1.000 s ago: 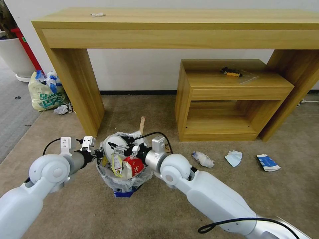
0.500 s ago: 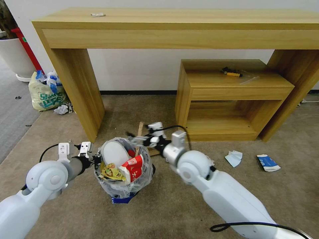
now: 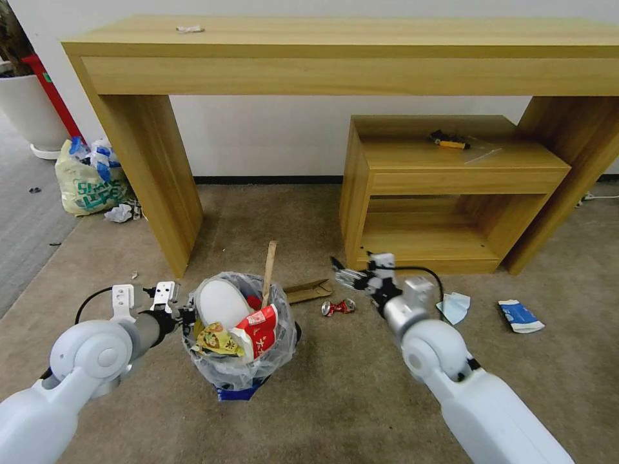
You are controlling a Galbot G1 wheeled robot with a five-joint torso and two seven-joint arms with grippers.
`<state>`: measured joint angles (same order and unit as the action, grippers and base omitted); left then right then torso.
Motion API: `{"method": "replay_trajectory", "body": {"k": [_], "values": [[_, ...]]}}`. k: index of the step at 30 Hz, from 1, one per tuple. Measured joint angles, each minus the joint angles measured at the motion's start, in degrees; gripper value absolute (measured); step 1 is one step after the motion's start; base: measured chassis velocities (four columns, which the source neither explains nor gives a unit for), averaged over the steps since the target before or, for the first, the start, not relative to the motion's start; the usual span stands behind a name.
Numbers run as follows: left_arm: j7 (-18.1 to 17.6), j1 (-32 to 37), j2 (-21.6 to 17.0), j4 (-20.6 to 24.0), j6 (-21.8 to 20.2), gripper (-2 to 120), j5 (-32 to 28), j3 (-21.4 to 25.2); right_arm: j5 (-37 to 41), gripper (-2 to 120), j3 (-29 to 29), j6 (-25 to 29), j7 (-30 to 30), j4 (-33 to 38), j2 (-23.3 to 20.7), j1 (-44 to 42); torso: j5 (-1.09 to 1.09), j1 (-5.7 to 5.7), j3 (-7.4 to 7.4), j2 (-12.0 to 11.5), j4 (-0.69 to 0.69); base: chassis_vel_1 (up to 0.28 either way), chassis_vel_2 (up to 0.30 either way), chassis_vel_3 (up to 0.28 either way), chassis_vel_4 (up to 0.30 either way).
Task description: Pick up the trash bin and place the garbage on the floor into it.
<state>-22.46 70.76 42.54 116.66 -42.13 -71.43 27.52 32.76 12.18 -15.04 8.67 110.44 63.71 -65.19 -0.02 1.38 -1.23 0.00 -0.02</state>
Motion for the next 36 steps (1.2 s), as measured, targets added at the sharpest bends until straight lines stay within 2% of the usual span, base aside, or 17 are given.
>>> {"method": "replay_trajectory", "body": {"k": [10, 18, 26, 29, 30, 32, 33, 35, 36], "values": [[0.0, -0.1, -0.2, 0.1, 0.0, 0, -0.1, -0.4, -0.7, 100, 1.4, 0.6, -0.4, -0.3, 1.0, -1.8, -0.01, 0.00, 0.00, 0.0, 0.02, -0.019, 0.019, 0.024, -0.015], [-0.1, 0.4, -0.3, 0.4, 0.0, 0, -0.1, -0.3, -0.7, 100, 0.2, 0.5, -0.3, -0.9, 1.6, -1.5, 0.00, 0.01, -0.02, 0.0, 0.01, -0.147, 0.151, 0.150, -0.139], [-0.2, 0.3, -0.1, 0.1, 0.0, 0, 0.1, -0.2, 0.1, 100, -0.4, -0.8, -2.0, -4.5, -0.4, 0.8, 0.00, 0.02, -0.02, 0.0, 0.00, -0.122, 0.138, 0.114, -0.129], [-0.7, 0.6, -0.2, 0.4, 0.0, 0, 0.0, 0.1, 0.1, 100, -2.8, -1.9, -13.3, -14.2, -5.0, 6.6, 0.00, 0.02, -0.02, 0.0, 0.02, -0.014, 0.020, 0.016, -0.011], [-0.7, 0.6, -0.2, 0.4, 0.0, 0, 0.0, 0.1, 0.1, 100, -2.8, -1.9, -13.3, -14.2, -5.0, 6.6, 0.00, 0.02, -0.02, 0.0, 0.02, 0.000, 0.000, 0.000, 0.000], [-1.0, 0.6, -0.2, 0.7, 0.0, 0, -0.2, 0.2, -1.0, 100, -4.9, -1.8, -22.6, -21.7, -7.4, 10.9, 0.01, 0.01, 0.00, 0.0, 0.03, 0.000, 0.000, 0.000, 0.000], [-1.0, 0.6, -0.2, 0.7, 0.0, 0, -0.2, 0.2, -1.0, 100, -4.9, -1.8, -22.6, -21.7, -7.4, 10.9, 0.01, 0.01, 0.00, 0.0, 0.03, 0.000, 0.000, 0.000, 0.000], [-1.1, -0.3, -0.2, 0.5, 0.0, 0, -0.5, -0.3, -4.0, 100, -6.8, 0.8, -32.3, -29.3, -8.8, 15.1, 0.02, 0.01, -0.01, 0.0, 0.01, 0.000, 0.000, 0.000, 0.000], [-1.1, -0.3, -0.2, 0.5, 0.0, 0, -0.5, -0.3, -4.0, 100, -6.8, 0.8, -32.3, -29.3, -8.8, 15.1, 0.02, 0.01, -0.01, 0.0, 0.01, 0.000, 0.000, 0.000, 0.000]]}}
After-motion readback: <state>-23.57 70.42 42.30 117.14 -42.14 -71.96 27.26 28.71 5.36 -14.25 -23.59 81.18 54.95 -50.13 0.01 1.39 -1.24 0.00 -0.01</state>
